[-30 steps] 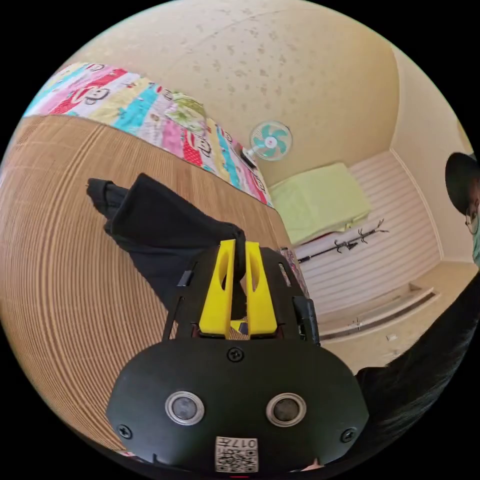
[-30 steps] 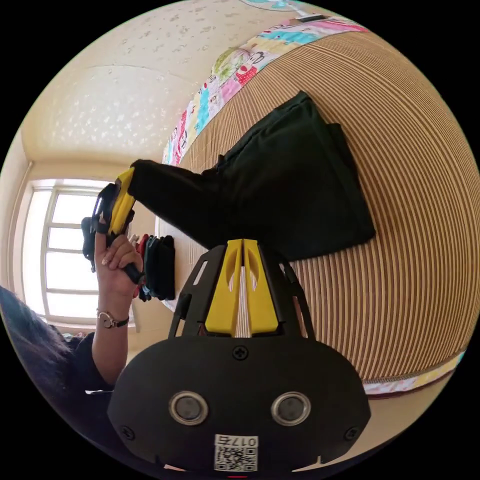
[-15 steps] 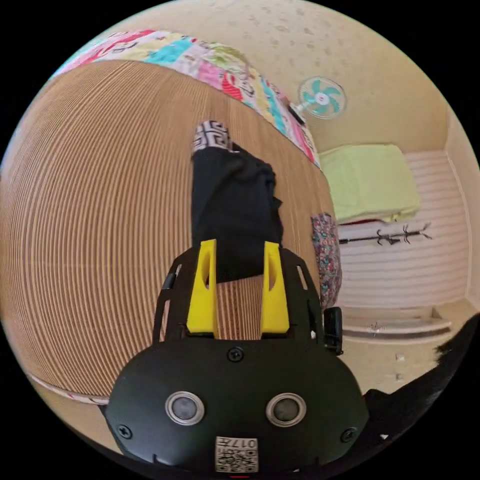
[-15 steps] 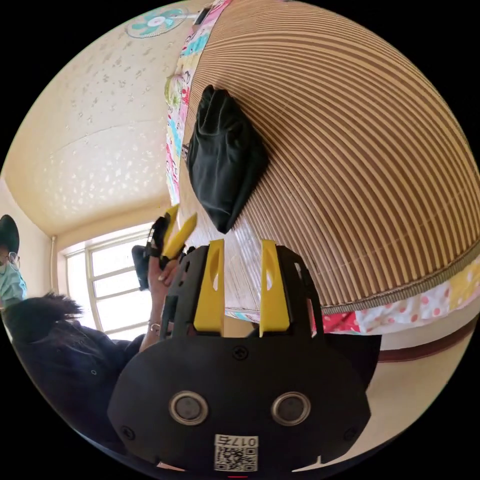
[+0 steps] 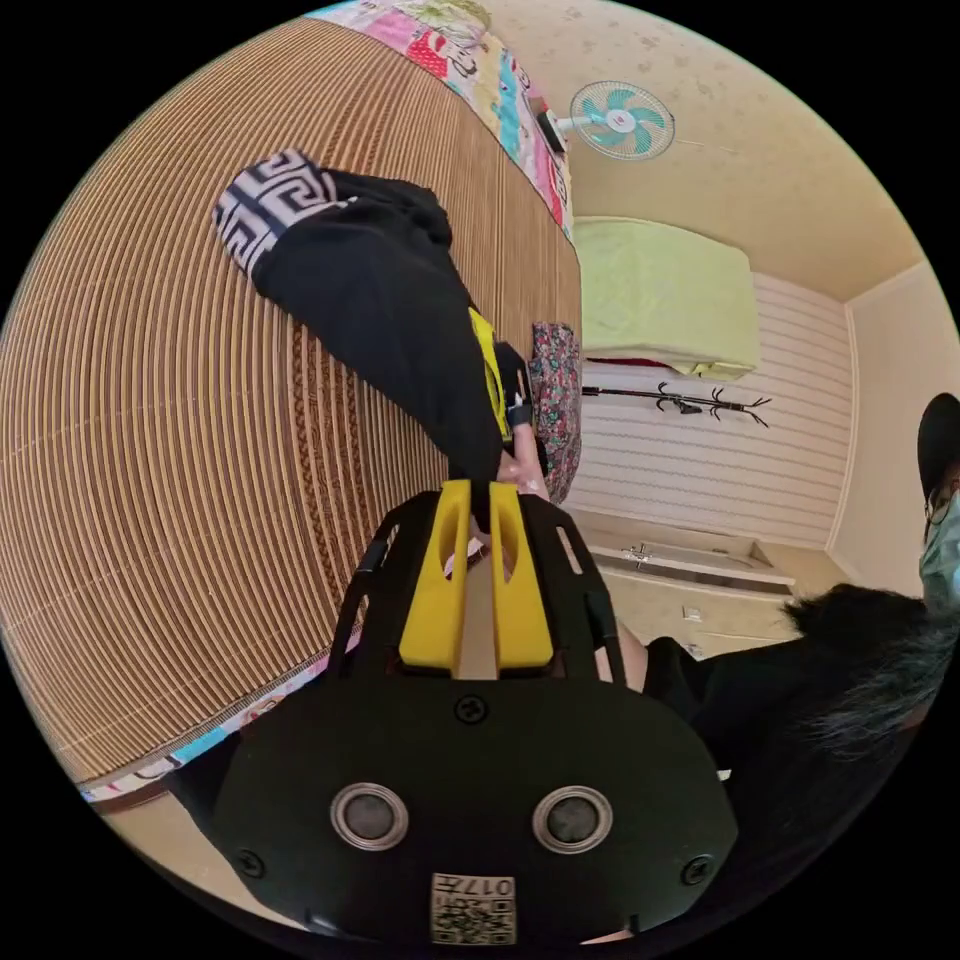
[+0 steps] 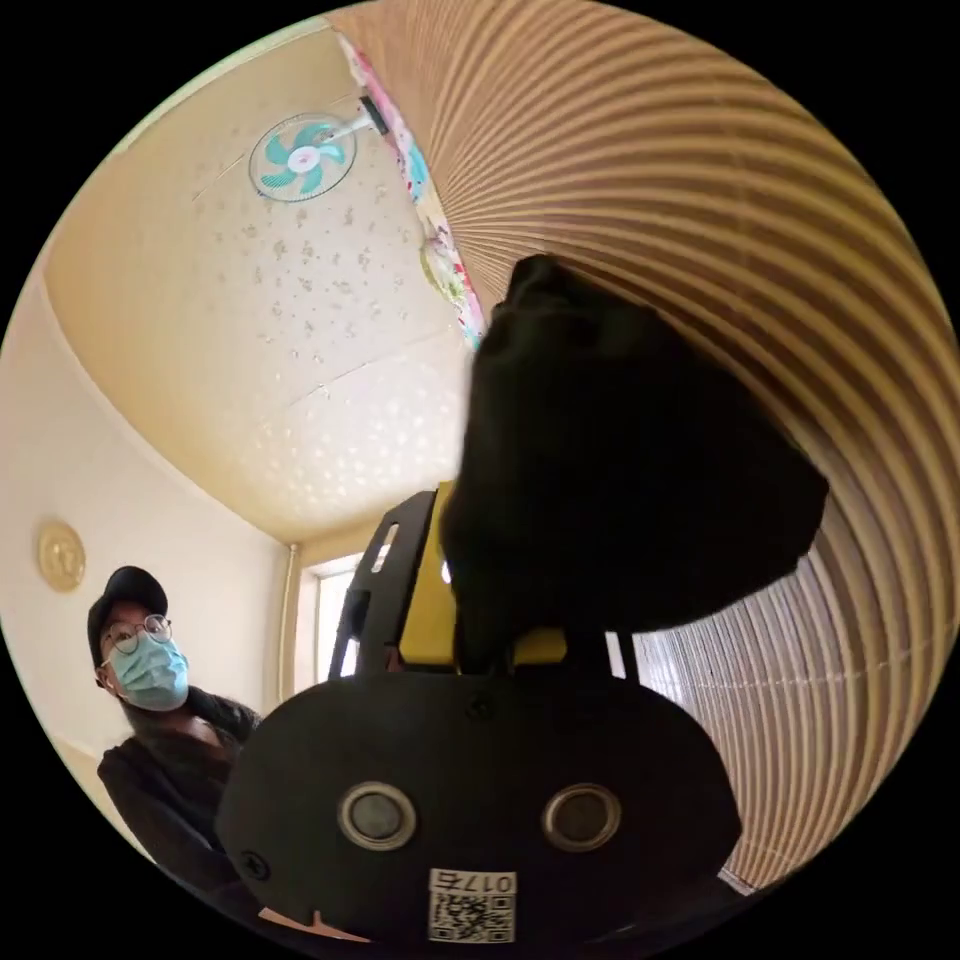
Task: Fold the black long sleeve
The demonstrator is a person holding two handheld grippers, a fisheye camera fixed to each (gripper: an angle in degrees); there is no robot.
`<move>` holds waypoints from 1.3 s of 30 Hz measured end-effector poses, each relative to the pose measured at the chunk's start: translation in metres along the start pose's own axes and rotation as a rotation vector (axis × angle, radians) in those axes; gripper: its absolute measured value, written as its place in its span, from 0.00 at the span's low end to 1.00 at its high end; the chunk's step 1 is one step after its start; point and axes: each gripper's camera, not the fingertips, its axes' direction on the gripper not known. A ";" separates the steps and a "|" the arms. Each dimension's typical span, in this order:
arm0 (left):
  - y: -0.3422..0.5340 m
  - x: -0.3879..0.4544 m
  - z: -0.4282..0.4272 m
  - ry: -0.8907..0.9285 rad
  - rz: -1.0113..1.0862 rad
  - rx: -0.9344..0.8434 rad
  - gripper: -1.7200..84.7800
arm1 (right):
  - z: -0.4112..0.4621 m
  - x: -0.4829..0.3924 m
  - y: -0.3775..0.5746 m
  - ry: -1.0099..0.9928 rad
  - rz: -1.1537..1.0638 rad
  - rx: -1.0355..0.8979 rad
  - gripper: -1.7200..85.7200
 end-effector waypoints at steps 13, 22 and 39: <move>0.099 -0.021 -0.028 -0.301 -0.093 -0.105 0.10 | -0.284 -0.023 0.058 0.770 0.262 0.390 0.13; 0.170 -0.031 -0.154 -0.608 -0.213 0.198 0.10 | -0.214 0.030 0.284 0.563 0.486 0.613 0.07; 0.184 -0.112 -0.311 -0.996 -0.546 0.845 0.18 | 0.125 -0.002 0.311 0.579 0.018 -0.119 0.11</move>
